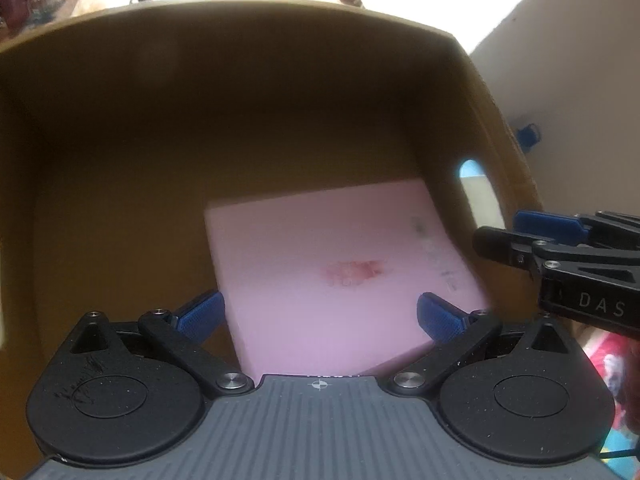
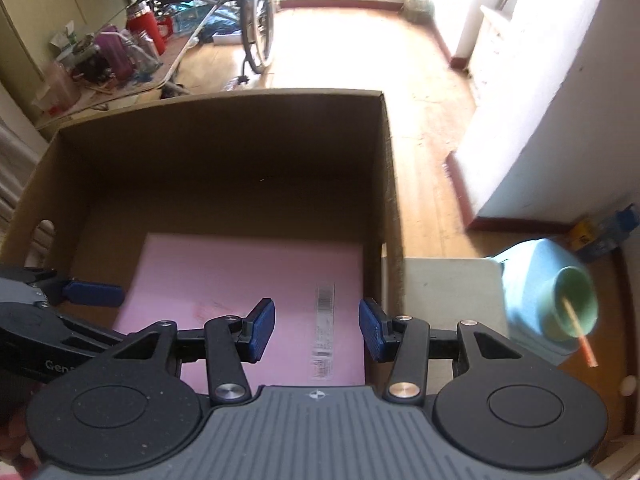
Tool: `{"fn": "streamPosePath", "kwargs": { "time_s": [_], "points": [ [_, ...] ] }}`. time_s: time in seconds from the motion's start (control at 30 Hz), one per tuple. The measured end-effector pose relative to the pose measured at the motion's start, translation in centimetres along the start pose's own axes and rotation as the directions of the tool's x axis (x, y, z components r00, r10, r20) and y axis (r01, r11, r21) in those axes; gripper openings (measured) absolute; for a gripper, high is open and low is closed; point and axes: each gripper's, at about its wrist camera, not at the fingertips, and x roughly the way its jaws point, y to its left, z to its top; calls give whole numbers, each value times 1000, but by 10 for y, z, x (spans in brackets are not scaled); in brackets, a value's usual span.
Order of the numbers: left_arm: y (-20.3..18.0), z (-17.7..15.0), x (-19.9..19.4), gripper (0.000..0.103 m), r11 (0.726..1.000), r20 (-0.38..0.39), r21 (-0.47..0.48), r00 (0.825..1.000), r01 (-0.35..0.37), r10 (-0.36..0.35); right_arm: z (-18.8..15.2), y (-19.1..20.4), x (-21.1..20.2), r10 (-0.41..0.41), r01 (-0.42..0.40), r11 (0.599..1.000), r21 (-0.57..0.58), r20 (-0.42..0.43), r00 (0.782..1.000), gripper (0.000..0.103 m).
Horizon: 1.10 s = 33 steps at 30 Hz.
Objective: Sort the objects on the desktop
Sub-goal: 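Carry the pink book over the cardboard box with the right gripper, then lower the pink book into the box and open the right gripper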
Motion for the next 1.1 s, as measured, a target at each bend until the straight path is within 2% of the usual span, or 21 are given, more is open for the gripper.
{"fn": "streamPosePath", "kwargs": {
  "time_s": [0.4, 0.53, 0.7, 0.8, 0.87, 0.97, 1.1],
  "points": [
    [3, 6, 5, 103, 998, -23, 29, 998, 55, -54, -6, 5, -16, -8, 9, 999, 50, -33, 999, 51],
    [8, 8, 5, 103, 997, -15, -1, 997, 73, -73, -8, 10, -24, -12, 14, 998, 55, -48, 999, 55],
    [21, 12, 1, 103, 996, -2, -60, 998, 66, -66, -9, 18, -36, 8, -4, 998, 63, -66, 998, 55],
    [34, 17, -1, 103, 991, 5, -114, 997, 71, -71, -7, 20, -40, 58, -51, 996, 69, -98, 993, 55],
    [41, 20, 0, 103, 987, 6, -145, 998, 66, -65, -5, 23, -38, 85, -75, 995, 71, -140, 987, 55],
    [49, 22, 6, 103, 983, -17, -175, 998, 64, -68, -5, 27, -24, 120, -112, 992, 50, -240, 963, 55],
    [49, 24, 19, 103, 981, -54, -186, 996, 60, -71, -8, 31, 7, 177, -159, 984, 78, -380, 908, 54]
  ]
}}
